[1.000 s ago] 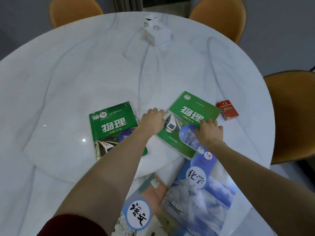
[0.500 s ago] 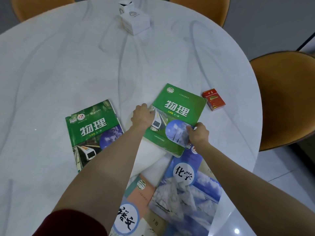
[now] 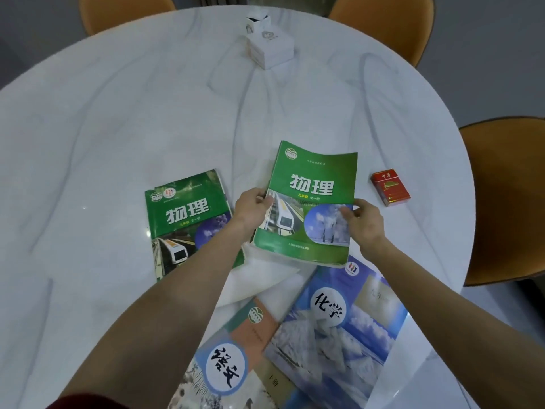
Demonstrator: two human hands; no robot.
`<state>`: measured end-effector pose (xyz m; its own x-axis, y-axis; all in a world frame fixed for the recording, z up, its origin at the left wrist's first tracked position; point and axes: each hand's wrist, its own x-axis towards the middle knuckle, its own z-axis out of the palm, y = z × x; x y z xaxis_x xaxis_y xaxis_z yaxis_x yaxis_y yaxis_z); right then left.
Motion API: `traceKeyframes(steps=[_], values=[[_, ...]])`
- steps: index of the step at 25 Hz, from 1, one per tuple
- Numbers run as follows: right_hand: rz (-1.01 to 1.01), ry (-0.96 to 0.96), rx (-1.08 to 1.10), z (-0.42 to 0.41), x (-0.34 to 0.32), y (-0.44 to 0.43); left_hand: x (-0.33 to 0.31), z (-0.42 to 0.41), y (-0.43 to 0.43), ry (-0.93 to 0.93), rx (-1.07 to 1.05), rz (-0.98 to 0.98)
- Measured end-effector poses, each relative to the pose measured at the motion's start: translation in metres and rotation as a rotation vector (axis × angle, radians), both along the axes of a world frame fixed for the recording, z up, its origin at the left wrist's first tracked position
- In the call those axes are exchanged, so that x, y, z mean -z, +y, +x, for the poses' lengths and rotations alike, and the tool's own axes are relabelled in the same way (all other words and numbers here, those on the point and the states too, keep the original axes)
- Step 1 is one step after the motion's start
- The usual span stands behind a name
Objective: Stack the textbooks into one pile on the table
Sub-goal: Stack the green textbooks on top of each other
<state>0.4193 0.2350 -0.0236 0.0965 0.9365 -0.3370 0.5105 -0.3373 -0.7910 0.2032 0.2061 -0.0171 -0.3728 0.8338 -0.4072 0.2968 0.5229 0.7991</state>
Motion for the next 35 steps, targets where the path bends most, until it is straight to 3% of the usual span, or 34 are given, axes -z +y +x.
traceKeyframes(steps=[6, 17, 24, 30, 35], values=[[0.068, 0.038, -0.187, -0.080, -0.025, 0.001, -0.020, -0.063, -0.048, -0.075, -0.251, 0.081], [0.030, 0.033, -0.446, -0.200, -0.006, -0.030, -0.001, -0.155, -0.128, 0.023, -0.547, 0.031], [0.025, -0.065, -0.518, -0.214, 0.017, -0.036, 0.016, -0.156, -0.141, 0.160, -0.486, -0.036], [0.080, -0.287, -0.569, -0.220, 0.024, -0.033, 0.027, -0.160, -0.139, 0.429, -0.325, -0.186], [0.054, -0.350, -0.543, -0.224, 0.024, -0.032, 0.032, -0.158, -0.135, 0.462, -0.253, -0.266]])
